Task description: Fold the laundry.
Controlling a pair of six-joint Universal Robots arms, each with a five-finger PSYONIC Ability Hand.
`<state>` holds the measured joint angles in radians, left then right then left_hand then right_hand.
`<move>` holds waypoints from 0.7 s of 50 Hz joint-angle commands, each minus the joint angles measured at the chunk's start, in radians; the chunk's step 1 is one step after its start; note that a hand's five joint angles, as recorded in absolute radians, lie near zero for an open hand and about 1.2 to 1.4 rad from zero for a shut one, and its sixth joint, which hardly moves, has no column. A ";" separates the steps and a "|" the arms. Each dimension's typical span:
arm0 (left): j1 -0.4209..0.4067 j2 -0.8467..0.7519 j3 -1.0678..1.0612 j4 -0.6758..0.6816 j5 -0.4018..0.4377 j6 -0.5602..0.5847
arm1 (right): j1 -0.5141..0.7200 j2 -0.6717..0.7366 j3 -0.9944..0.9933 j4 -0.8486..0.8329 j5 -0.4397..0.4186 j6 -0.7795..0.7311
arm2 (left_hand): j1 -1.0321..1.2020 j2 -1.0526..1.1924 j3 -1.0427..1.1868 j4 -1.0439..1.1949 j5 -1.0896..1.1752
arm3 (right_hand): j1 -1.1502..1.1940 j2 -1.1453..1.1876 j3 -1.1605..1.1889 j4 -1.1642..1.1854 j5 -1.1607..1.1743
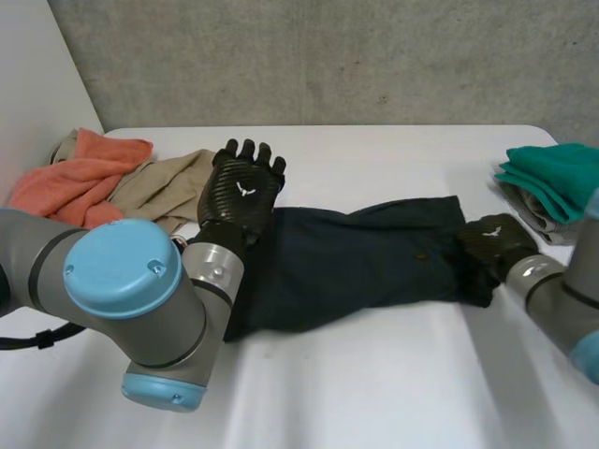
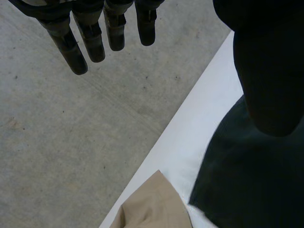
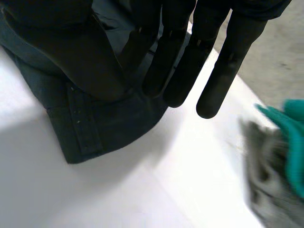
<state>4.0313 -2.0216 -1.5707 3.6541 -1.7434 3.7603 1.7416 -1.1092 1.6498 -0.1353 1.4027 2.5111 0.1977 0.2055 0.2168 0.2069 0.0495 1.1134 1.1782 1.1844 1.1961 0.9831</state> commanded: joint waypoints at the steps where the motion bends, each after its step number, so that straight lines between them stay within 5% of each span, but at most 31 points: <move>1: 0.003 0.060 -0.038 0.001 0.002 -0.001 | -0.073 -0.084 0.018 0.051 -0.025 -0.123 | -0.022 -0.030 -0.041 -0.032 -0.049 | -0.808 -0.873 -0.879 -0.891 -0.852; 2: 0.003 0.061 -0.040 0.001 0.002 -0.001 | -0.071 -0.084 0.016 0.056 -0.033 -0.121 | -0.022 -0.030 -0.041 -0.032 -0.049 | -0.939 -1.004 -1.010 -1.022 -0.983; 18: 0.000 0.083 -0.088 0.001 0.001 -0.001 | -0.089 -0.089 0.021 0.068 -0.177 -0.017 | -0.022 -0.030 -0.041 -0.032 -0.049 | -0.917 -0.982 -0.988 -1.000 -0.961; 33: -0.002 0.078 -0.086 0.003 0.002 -0.002 | -0.123 0.066 -0.031 0.023 -0.203 -0.026 | -0.023 -0.031 -0.042 -0.032 -0.049 | -0.612 -0.677 -0.683 -0.695 -0.656; 35: 0.002 0.076 -0.085 0.003 0.002 -0.002 | -0.126 0.080 -0.036 0.000 -0.202 -0.026 | -0.023 -0.031 -0.042 -0.032 -0.049 | -0.302 -0.367 -0.373 -0.385 -0.346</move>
<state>4.0299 -1.9426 -1.6568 3.6570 -1.7419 3.7584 1.6172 -1.0799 1.6328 -0.0944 1.1931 2.4860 0.1977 0.2055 0.2168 0.2069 0.0495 0.4312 0.4067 0.4249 0.4251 0.2582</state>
